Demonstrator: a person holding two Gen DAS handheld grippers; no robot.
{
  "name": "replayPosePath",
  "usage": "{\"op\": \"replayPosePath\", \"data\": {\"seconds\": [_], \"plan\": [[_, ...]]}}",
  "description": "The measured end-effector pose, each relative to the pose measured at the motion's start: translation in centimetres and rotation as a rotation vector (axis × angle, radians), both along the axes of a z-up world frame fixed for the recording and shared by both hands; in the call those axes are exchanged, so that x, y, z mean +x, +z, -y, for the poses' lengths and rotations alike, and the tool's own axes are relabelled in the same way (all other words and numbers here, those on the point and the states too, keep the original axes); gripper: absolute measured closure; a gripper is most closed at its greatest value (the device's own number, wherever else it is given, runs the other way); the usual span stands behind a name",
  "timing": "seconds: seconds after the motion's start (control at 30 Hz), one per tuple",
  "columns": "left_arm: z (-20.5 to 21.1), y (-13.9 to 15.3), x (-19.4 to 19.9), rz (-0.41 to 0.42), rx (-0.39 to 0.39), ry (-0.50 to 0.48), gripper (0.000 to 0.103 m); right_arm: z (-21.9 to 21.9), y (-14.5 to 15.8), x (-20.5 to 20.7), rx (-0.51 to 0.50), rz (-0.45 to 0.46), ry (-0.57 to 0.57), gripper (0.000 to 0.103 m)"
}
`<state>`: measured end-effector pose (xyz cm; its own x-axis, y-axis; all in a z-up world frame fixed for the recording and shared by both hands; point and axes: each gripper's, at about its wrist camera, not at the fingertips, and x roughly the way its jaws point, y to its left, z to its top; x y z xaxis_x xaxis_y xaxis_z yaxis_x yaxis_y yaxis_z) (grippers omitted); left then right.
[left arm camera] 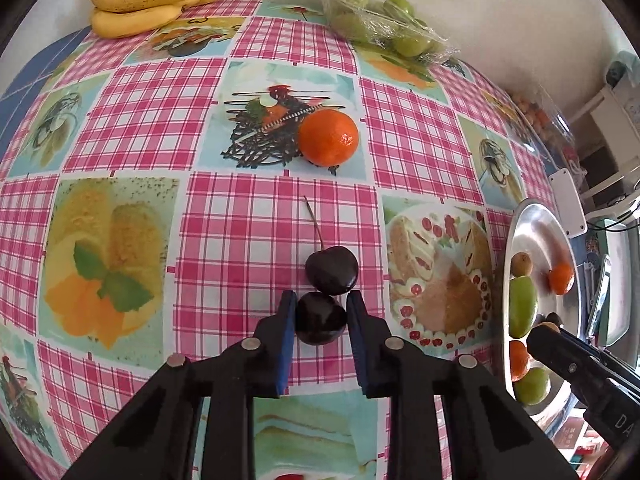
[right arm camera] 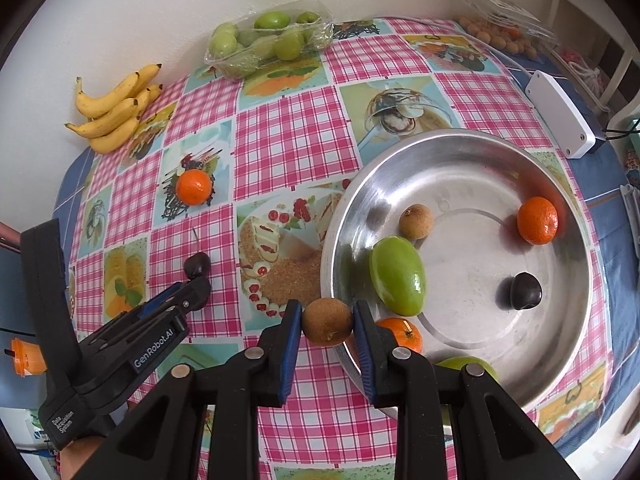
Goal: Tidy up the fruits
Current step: 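Close the left gripper on one dark cherry and lift it, then carry the cherry and kiwi over the steel bowl with both grippers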
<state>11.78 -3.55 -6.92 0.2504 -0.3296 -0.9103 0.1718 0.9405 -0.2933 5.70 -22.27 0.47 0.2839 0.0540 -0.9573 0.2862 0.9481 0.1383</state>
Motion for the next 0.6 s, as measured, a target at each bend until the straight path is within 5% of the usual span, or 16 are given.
{"op": "replayPosePath", "data": {"seconds": [0.6], "plan": [[-0.5, 4.4, -1.4, 0.092, -0.04, 0.032, 0.077, 1.4, 0.5, -0.4, 0.036, 0.022, -0.048, 0.075]]}}
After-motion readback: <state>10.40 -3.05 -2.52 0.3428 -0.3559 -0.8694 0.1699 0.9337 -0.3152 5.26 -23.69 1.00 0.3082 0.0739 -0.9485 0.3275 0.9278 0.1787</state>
